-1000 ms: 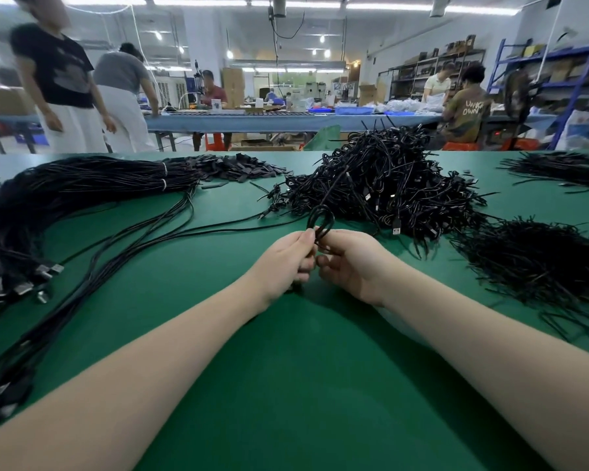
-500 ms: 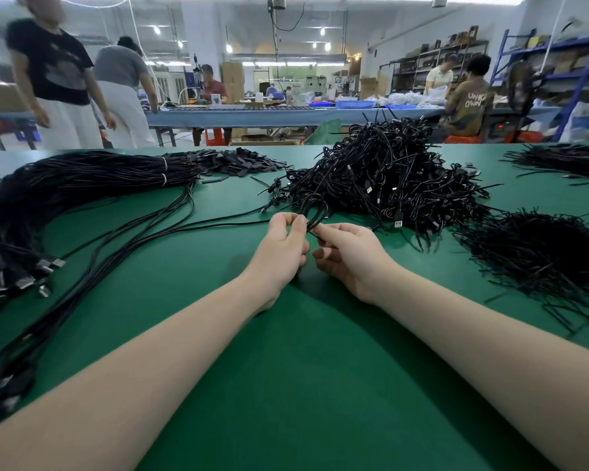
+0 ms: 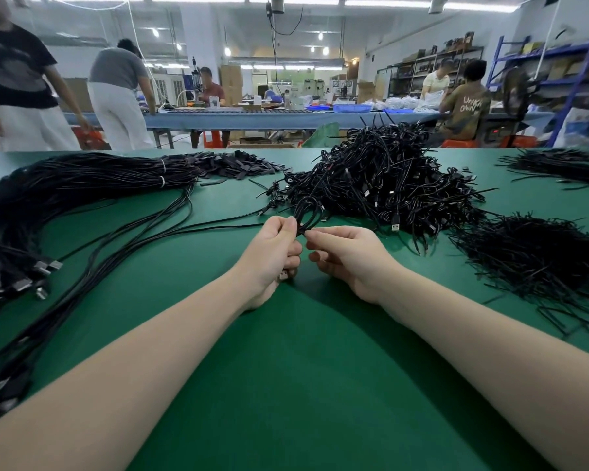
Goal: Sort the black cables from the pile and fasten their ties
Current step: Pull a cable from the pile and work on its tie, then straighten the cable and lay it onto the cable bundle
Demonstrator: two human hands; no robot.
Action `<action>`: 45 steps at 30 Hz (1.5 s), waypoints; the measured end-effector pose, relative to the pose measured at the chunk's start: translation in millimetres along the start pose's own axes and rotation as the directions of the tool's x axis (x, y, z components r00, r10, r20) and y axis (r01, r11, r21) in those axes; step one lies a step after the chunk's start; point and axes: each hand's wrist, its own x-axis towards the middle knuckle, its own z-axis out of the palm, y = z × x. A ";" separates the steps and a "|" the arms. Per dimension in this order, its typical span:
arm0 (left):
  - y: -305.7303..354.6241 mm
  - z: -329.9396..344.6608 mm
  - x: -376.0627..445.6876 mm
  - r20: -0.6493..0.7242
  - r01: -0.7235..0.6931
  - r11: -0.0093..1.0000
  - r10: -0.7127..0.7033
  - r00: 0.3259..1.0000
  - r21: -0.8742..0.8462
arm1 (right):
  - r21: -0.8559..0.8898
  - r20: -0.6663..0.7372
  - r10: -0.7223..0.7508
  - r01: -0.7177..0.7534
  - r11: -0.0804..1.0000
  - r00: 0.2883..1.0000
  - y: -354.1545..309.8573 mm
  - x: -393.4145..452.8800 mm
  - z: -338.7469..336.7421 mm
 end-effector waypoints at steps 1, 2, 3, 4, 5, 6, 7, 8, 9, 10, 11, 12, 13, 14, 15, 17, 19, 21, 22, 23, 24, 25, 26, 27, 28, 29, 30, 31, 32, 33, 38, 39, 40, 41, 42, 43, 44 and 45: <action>0.2 -0.1 -0.1 0.005 0.000 1.000 0.000 1.000 0.003 | -0.021 -0.002 -0.006 0.006 1.000 1.000 -1.1 0.2 -0.7; 0.1 0.0 0.0 0.008 -0.003 1.000 0.003 1.000 0.011 | -0.054 -0.005 -0.025 0.024 0.998 1.000 -1.9 0.5 -1.4; -0.1 0.1 0.0 0.009 -0.007 1.000 0.007 1.000 0.021 | -0.103 -0.009 -0.057 0.056 0.993 0.998 -2.2 0.5 -2.4; -0.1 0.2 0.0 0.010 -0.012 0.999 0.011 1.000 0.032 | -0.162 -0.015 -0.097 0.094 0.982 0.995 -2.6 0.5 -3.1; -0.3 0.3 -0.1 0.011 -0.017 0.999 0.017 1.000 0.043 | -0.217 -0.019 -0.139 0.131 0.967 0.990 -2.6 0.2 -3.8; -0.7 0.5 -0.1 0.011 -0.025 0.998 0.025 1.000 0.055 | -0.259 -0.020 -0.175 0.164 0.952 0.984 -2.3 0.0 -4.3; -1.4 0.9 -0.2 0.012 -0.036 0.997 0.035 0.999 0.067 | -0.286 -0.020 -0.203 0.189 0.940 0.979 -1.9 -0.4 -4.5; -2.1 1.4 -0.3 0.015 -0.047 0.996 0.046 0.999 0.074 | -0.306 -0.021 -0.223 0.206 0.930 0.975 -1.4 -0.7 -4.3; -2.6 1.8 -0.3 0.020 -0.057 0.996 0.056 0.998 0.074 | -0.332 -0.026 -0.244 0.222 0.917 0.969 -1.0 -0.8 -4.3; -2.8 2.0 -0.3 0.025 -0.063 0.996 0.061 0.998 0.069 | -0.377 -0.033 -0.273 0.241 0.895 0.962 -0.5 -0.6 -4.5; -3.0 2.0 -0.2 0.033 -0.066 0.996 0.064 0.997 0.062 | -0.437 -0.039 -0.310 0.262 0.860 0.950 0.0 -0.3 -4.9; -3.0 2.1 -0.3 0.044 -0.068 0.996 0.065 0.997 0.060 | -0.498 -0.040 -0.348 0.283 0.820 0.937 0.6 0.0 -5.4; -2.9 2.1 -0.8 0.053 -0.068 0.996 0.065 0.997 0.062 | -0.547 -0.038 -0.380 0.299 0.782 0.924 1.5 0.2 -5.8; -2.5 2.5 -1.4 0.056 -0.068 0.996 0.064 0.996 0.065 | -0.578 -0.034 -0.406 0.313 0.753 0.913 2.5 0.5 -5.8; -2.1 3.2 -2.0 0.049 -0.066 0.996 0.063 0.997 0.065 | -0.600 -0.026 -0.432 0.332 0.728 0.901 3.7 0.3 -5.3; -1.0 5.8 -2.4 0.011 -0.052 0.997 0.051 0.999 0.056 | -0.641 -0.004 -0.506 0.386 0.663 0.862 5.1 -0.8 -1.8; 1.6 9.6 -1.9 -0.037 -0.013 0.999 0.014 0.999 0.033 | -0.698 0.029 -0.588 0.437 0.567 0.809 4.2 -1.2 1.4; 4.0 12.5 -1.2 -0.064 0.018 1.000 -0.017 0.998 0.011 | -0.732 0.058 -0.618 0.454 0.508 0.784 2.4 -0.9 1.6; 4.5 13.1 -1.3 -0.066 0.020 1.000 -0.019 0.998 0.012 | -0.721 0.058 -0.603 0.451 0.526 0.795 1.6 -0.8 0.7; 4.5 13.1 -1.5 -0.063 0.015 1.000 -0.014 0.998 0.021 | -0.704 0.054 -0.581 0.444 0.555 0.812 1.0 -0.9 -0.3; 4.7 13.0 -1.6 -0.059 0.011 0.999 -0.009 0.998 0.032 | -0.697 0.051 -0.568 0.436 0.569 0.822 0.6 -0.6 -0.9; 4.8 12.7 -1.6 -0.055 0.011 0.999 -0.008 0.998 0.041 | -0.706 0.054 -0.572 0.436 0.558 0.819 0.1 -1.0 -1.1; 5.7 12.3 -1.7 -0.053 0.017 0.999 -0.014 0.998 0.051 | -0.725 0.063 -0.594 0.446 0.525 0.802 -0.9 -1.9 -0.9; 7.0 11.5 -1.6 -0.052 0.028 0.998 -0.025 0.998 0.062 | -0.749 0.083 -0.628 0.464 0.474 0.774 -2.0 -3.0 -0.8; 9.4 10.7 -1.8 -0.050 0.048 0.997 -0.045 0.998 0.065 | -0.773 0.109 -0.659 0.480 0.414 0.744 -2.8 -4.1 -0.7; 12.7 9.7 -2.4 -0.045 0.075 0.995 -0.072 0.996 0.060 | -0.797 0.138 -0.679 0.488 0.356 0.721 -3.4 -5.0 -0.8; 16.6 8.3 -3.3 -0.036 0.115 0.992 -0.113 0.993 0.052 | -0.815 0.163 -0.691 0.490 0.308 0.705 -4.1 -6.0 -0.7; 20.3 6.5 -4.5 -0.022 0.165 0.984 -0.164 0.986 0.061 | -0.828 0.192 -0.705 0.498 0.258 0.683 -4.8 -6.8 -0.8; 23.8 4.6 -6.6 -0.004 0.215 0.972 -0.216 0.976 0.099 | -0.839 0.231 -0.723 0.510 0.192 0.651 -5.9 -7.3 -0.6; 26.0 2.8 -8.2 0.013 0.249 0.955 -0.254 0.967 0.159 | -0.850 0.275 -0.736 0.514 0.114 0.618 -7.2 -7.5 -0.7; 27.0 1.1 -4.2 -0.046 0.050 0.939 -0.036 0.998 0.341 | -0.867 0.354 -0.735 0.498 -0.025 0.578 -11.2 -5.1 -14.6; 25.9 1.6 -2.9 -0.043 -0.050 0.925 0.072 0.996 0.377 | -0.862 0.348 -0.736 0.507 -0.008 0.580 -9.4 -5.1 -16.6; 24.9 2.2 -2.3 -0.022 -0.132 0.915 0.151 0.988 0.382 | -0.857 0.337 -0.737 0.515 0.018 0.586 -7.5 -5.0 -17.0; 24.0 2.4 -2.5 0.007 -0.185 0.912 0.196 0.981 0.366 | -0.851 0.321 -0.740 0.522 0.048 0.592 -6.0 -4.7 -16.6; 23.0 2.4 -3.0 0.024 -0.216 0.915 0.221 0.975 0.341 | -0.844 0.303 -0.745 0.531 0.081 0.595 -5.1 -4.1 -15.9; 21.3 2.0 -3.3 0.029 -0.233 0.923 0.235 0.971 0.306 | -0.833 0.289 -0.751 0.543 0.108 0.594 -4.9 -3.5 -15.2; 19.8 1.4 -3.6 0.025 -0.232 0.936 0.234 0.972 0.264 | -0.822 0.289 -0.754 0.557 0.121 0.590 -5.2 -3.2 -14.7; 19.2 0.7 -3.9 0.014 -0.213 0.952 0.215 0.977 0.220 | -0.812 0.304 -0.752 0.572 0.116 0.585 -5.8 -3.5 -14.3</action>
